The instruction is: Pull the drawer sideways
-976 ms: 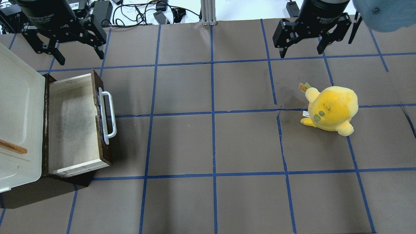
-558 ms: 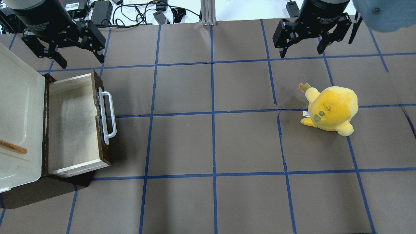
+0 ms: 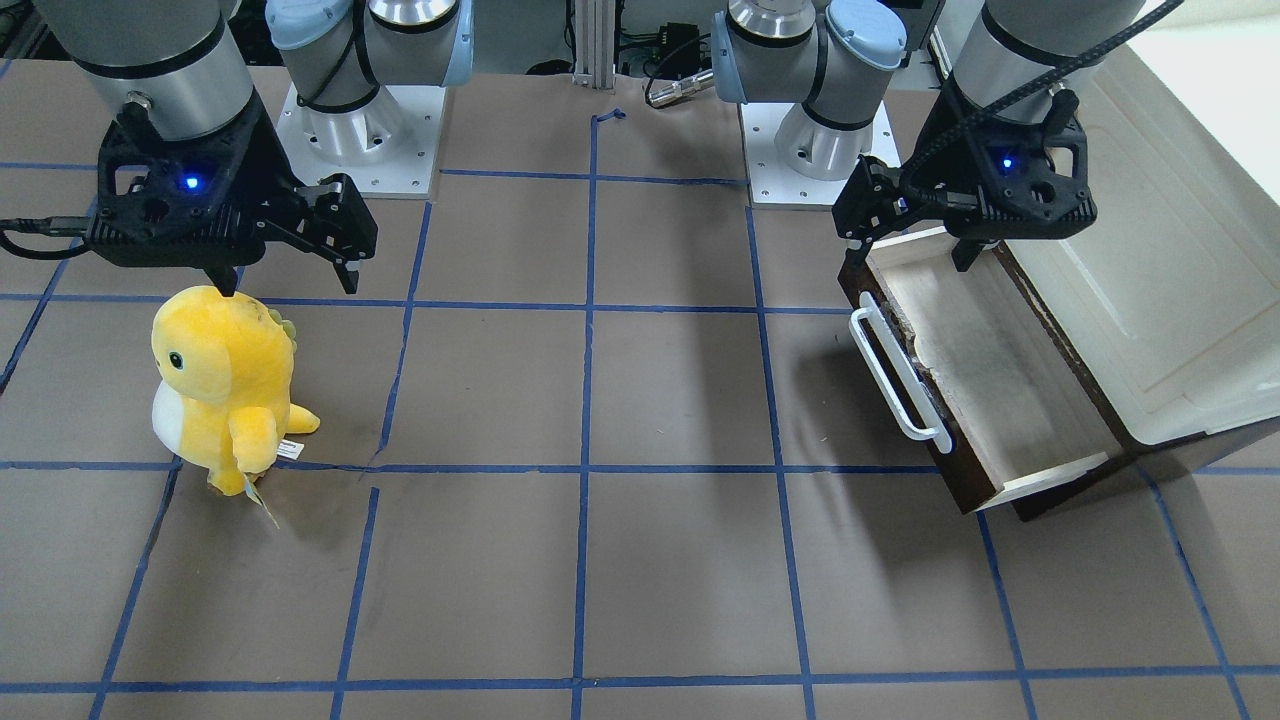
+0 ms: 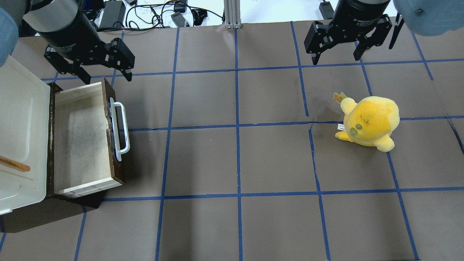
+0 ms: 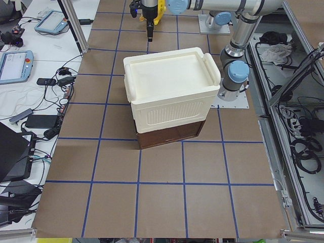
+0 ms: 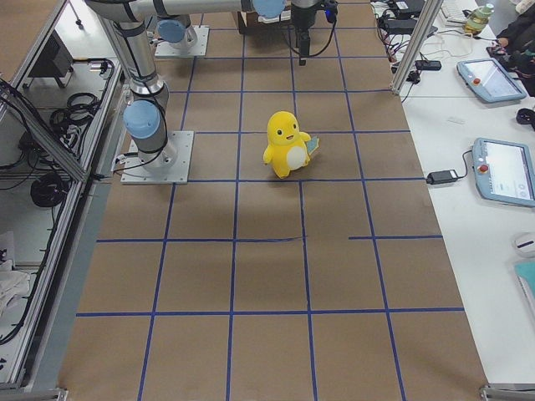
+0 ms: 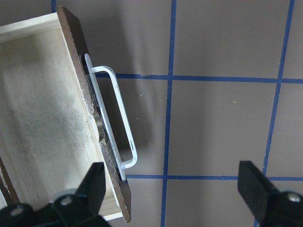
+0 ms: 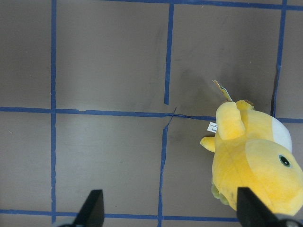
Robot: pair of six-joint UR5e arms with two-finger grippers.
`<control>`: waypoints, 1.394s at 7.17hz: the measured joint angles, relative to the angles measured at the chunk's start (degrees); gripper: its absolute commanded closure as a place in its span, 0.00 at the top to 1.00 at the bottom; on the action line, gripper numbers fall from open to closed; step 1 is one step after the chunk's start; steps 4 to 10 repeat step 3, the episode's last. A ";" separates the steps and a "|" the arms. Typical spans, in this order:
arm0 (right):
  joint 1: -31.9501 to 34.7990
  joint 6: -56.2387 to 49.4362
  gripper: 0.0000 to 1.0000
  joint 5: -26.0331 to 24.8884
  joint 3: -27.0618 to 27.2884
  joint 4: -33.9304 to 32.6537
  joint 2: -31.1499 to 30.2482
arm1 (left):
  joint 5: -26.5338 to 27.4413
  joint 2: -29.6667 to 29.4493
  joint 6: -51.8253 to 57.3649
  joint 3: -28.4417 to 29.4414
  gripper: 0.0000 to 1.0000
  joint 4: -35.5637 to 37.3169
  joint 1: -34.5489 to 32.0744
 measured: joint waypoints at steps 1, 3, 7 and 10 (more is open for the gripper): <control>0.00 0.02 1.00 -0.01 0.00 0.00 0.00 | 0.19 0.25 0.06 -0.12 1.00 -0.07 -0.11; 0.00 0.02 1.00 -0.02 0.00 0.00 0.00 | 0.28 0.34 0.10 -0.33 1.00 -0.15 -0.15; 0.00 0.02 1.00 -0.02 0.00 0.00 0.00 | 0.28 0.34 0.10 -0.33 1.00 -0.15 -0.15; 0.00 0.02 1.00 -0.02 0.00 0.00 0.00 | 0.28 0.34 0.10 -0.33 1.00 -0.15 -0.15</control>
